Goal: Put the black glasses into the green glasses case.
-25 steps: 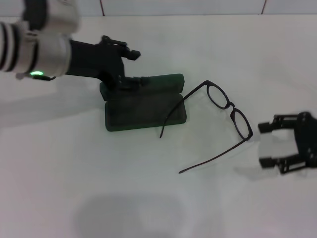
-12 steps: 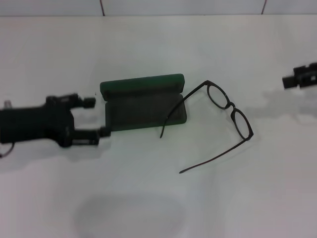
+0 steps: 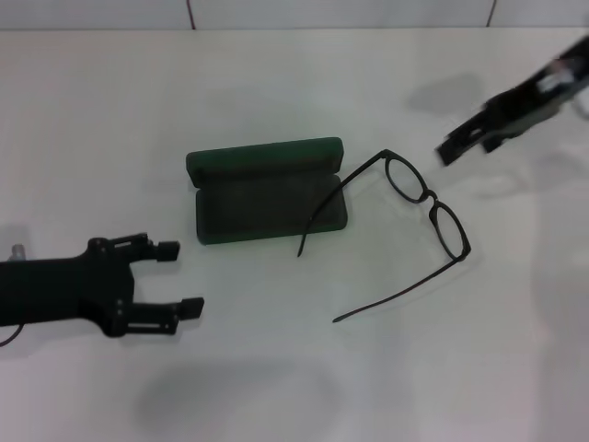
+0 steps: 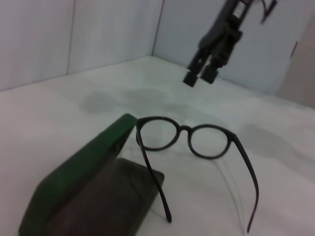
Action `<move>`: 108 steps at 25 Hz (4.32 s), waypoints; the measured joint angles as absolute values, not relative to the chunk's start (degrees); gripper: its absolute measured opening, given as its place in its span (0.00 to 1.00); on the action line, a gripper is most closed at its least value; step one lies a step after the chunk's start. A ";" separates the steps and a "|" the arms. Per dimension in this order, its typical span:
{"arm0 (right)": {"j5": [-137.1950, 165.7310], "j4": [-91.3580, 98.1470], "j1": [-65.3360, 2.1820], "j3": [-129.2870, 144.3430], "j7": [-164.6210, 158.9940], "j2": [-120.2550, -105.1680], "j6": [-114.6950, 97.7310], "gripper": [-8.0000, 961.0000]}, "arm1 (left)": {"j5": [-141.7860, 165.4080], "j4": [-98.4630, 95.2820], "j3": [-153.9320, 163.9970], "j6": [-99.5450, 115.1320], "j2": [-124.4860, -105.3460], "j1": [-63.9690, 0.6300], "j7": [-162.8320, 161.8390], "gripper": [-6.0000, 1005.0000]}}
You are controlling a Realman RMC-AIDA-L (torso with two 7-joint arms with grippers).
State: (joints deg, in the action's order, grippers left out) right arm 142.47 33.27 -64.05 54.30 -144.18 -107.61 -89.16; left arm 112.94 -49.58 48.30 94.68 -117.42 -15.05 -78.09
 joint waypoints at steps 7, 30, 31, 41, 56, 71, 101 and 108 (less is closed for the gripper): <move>151.28 31.17 -68.96 59.24 -149.41 -113.15 -84.58 0.88 | 114.75 -49.53 48.24 94.53 -117.44 -15.24 -75.80 0.89; 151.04 31.37 -66.57 65.94 -151.66 -115.85 -77.92 0.57 | 114.89 -49.39 48.16 94.20 -117.68 -15.16 -74.54 0.89; 151.04 31.37 -66.57 65.94 -151.66 -115.85 -77.92 0.52 | 114.89 -49.39 48.16 94.21 -117.68 -15.21 -74.54 0.89; 151.28 31.33 -66.26 66.00 -151.67 -115.83 -77.77 0.12 | 114.86 -49.39 48.31 94.06 -117.60 -15.65 -74.44 0.89; 143.91 48.25 -54.44 65.30 -149.79 -114.21 -82.25 0.04 | 114.14 -49.28 48.15 98.78 -118.23 -15.09 -76.18 0.89; 111.49 49.23 -41.46 51.92 -121.44 -115.56 -74.66 0.04 | 112.50 -31.86 47.74 99.68 -119.48 -24.44 -76.79 0.89; 77.72 23.88 -42.29 66.33 -94.79 -116.18 -75.69 0.04 | 103.22 -17.55 47.91 98.32 -119.89 -36.16 -72.48 0.04; 78.14 23.84 -41.96 69.56 -94.23 -116.19 -76.03 0.04 | 102.24 -18.67 47.68 98.71 -119.52 -36.75 -72.43 0.00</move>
State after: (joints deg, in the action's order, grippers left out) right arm 78.14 23.84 -41.96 69.56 -94.23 -116.19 -76.03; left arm 102.24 -18.67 47.68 98.71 -119.52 -36.75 -72.43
